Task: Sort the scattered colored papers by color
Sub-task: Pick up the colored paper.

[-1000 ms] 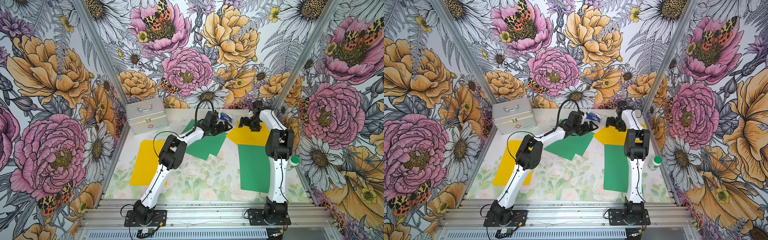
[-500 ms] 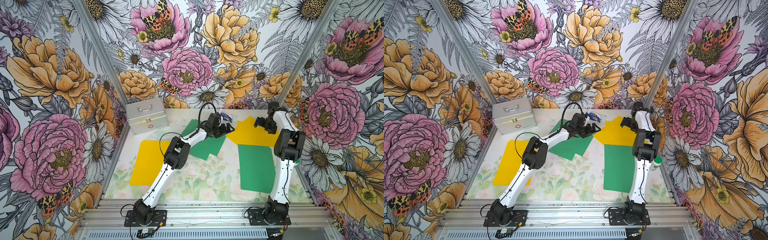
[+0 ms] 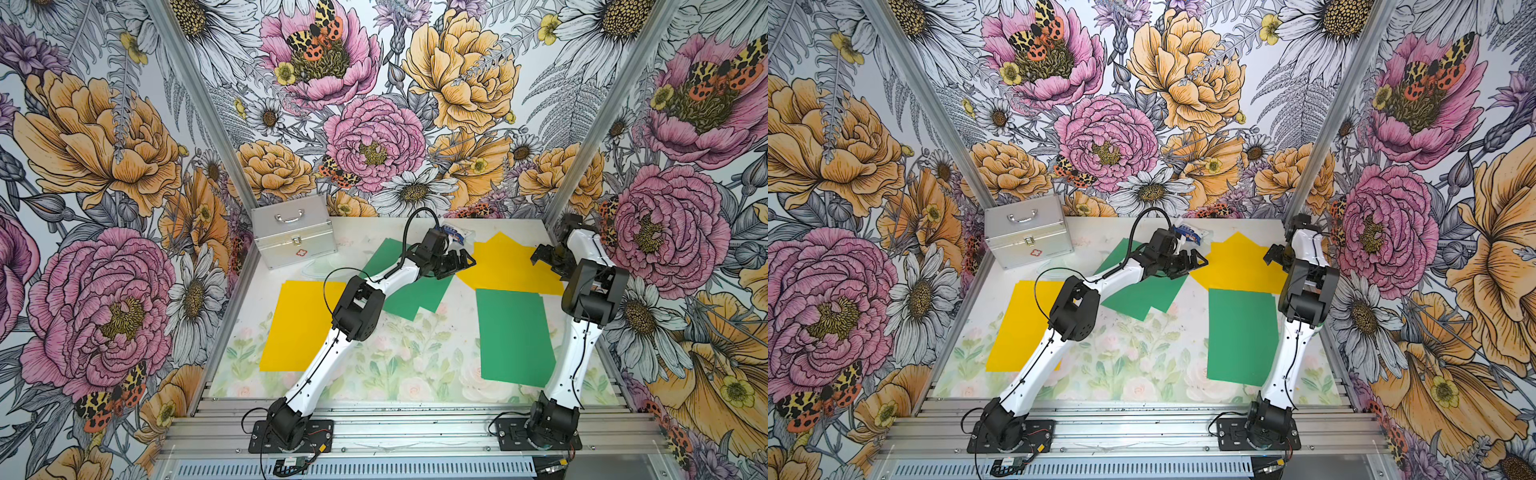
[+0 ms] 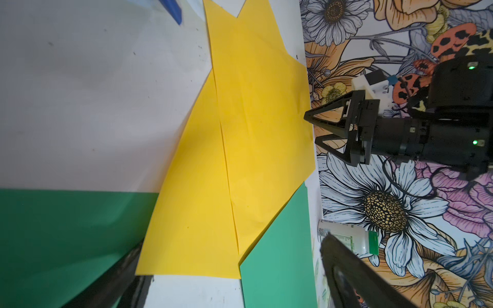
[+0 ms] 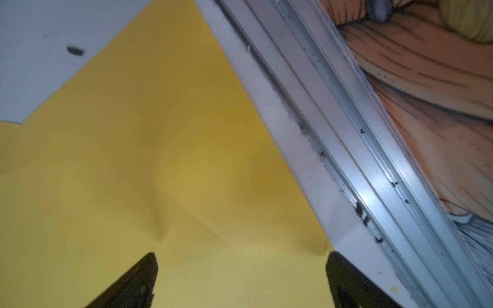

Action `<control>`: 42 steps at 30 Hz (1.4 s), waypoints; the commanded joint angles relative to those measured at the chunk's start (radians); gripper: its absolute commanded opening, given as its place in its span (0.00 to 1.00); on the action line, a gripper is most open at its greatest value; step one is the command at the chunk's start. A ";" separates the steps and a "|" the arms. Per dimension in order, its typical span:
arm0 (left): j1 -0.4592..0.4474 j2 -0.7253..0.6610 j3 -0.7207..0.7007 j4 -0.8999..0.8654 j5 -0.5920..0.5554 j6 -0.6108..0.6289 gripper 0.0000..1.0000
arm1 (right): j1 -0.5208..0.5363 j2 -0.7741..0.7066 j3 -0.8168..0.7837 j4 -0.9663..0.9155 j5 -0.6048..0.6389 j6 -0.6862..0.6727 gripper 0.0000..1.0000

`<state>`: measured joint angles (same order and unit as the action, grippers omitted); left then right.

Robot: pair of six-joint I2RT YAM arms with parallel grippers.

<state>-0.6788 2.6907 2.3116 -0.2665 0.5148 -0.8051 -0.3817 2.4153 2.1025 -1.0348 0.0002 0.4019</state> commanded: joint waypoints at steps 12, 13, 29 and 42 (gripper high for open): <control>-0.008 0.072 0.060 -0.036 0.060 -0.032 0.98 | -0.073 0.046 -0.001 0.005 -0.110 0.014 0.99; -0.009 0.075 0.065 -0.036 0.065 -0.032 0.98 | -0.076 0.050 -0.002 0.005 -0.139 0.014 1.00; -0.007 0.073 0.061 -0.036 0.078 -0.030 0.23 | -0.018 0.053 -0.040 -0.008 -0.281 -0.004 0.96; 0.060 -0.095 -0.146 -0.026 -0.017 0.044 0.00 | 0.062 -0.058 -0.027 -0.006 -0.260 -0.021 0.97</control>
<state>-0.6476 2.6762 2.2082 -0.2893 0.5438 -0.8017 -0.3626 2.4046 2.0857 -1.0237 -0.2226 0.3920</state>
